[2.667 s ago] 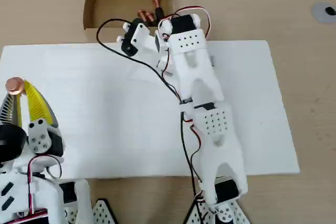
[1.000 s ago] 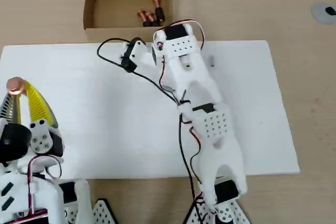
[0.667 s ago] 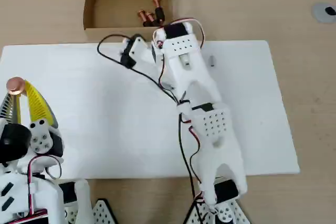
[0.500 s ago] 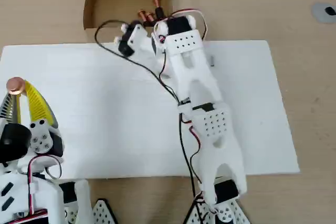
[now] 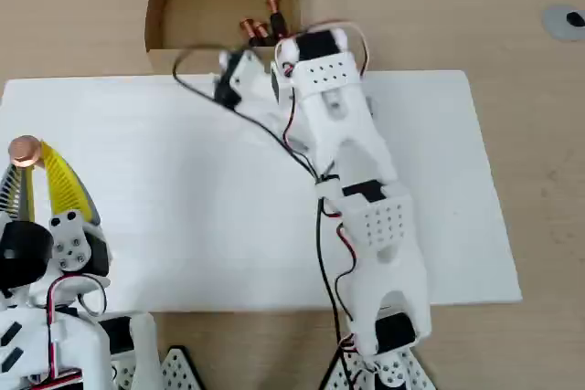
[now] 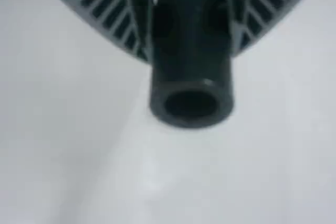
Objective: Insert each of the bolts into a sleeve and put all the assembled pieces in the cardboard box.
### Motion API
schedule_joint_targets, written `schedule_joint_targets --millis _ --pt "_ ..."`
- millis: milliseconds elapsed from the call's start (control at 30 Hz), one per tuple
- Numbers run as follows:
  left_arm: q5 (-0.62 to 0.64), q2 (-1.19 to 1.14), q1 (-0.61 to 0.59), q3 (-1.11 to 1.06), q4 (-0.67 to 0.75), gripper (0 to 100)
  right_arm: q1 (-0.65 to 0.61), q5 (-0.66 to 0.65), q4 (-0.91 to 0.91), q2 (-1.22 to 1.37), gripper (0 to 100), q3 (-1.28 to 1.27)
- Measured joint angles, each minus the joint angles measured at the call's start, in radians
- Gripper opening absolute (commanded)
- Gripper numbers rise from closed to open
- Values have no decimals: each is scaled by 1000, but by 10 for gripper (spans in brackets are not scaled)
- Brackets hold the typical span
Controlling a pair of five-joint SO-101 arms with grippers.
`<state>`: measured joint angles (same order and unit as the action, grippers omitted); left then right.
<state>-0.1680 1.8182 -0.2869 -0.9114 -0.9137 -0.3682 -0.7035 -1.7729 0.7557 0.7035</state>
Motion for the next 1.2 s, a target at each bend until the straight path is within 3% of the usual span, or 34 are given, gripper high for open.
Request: schedule_joint_targets --millis 400,600,733,1200 --pt "0 0 0 0 0 5 -74 -8 0 -124 19 -307" --pt "0 0 0 0 0 5 -89 -43 26 -124 204 -358" --pt "0 0 0 0 0 5 -91 -43 29 -150 271 -356" --pt "0 0 0 0 0 5 -112 -49 2 -288 278 -354"
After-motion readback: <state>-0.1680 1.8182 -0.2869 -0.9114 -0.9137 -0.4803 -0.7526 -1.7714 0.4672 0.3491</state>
